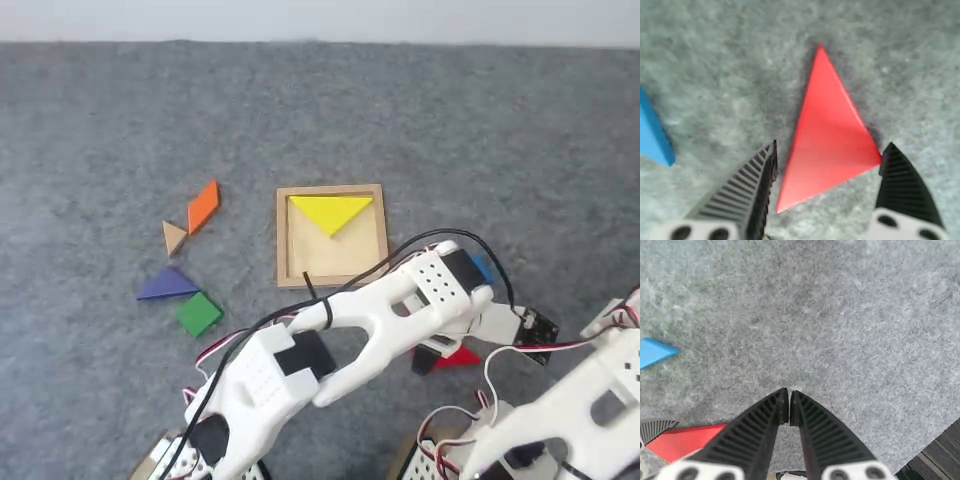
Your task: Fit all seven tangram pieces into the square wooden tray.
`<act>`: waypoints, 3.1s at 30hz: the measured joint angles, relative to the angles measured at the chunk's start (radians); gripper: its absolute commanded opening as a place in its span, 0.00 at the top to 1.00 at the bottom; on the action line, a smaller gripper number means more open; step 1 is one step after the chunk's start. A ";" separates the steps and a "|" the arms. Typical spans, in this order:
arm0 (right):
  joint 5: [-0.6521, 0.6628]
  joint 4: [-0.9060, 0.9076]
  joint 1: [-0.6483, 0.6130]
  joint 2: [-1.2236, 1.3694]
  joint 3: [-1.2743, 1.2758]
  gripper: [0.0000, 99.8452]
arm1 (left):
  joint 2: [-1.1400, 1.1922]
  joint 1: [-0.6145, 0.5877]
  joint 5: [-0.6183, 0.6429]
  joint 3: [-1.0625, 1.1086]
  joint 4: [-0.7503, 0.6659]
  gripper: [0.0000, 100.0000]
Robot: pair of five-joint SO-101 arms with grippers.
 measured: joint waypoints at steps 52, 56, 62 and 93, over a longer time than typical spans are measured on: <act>0.000 0.000 0.000 0.000 0.000 0.98 | 0.048 -0.221 0.562 -0.031 0.236 0.73; 0.000 0.000 0.000 0.000 0.000 0.98 | 0.044 -0.221 0.586 0.009 0.236 0.73; 0.000 0.000 0.000 0.000 0.000 0.98 | -0.057 -0.222 0.598 0.130 0.210 0.73; 0.000 0.000 0.000 0.000 0.000 0.98 | -0.618 -0.167 0.262 0.827 -0.345 0.68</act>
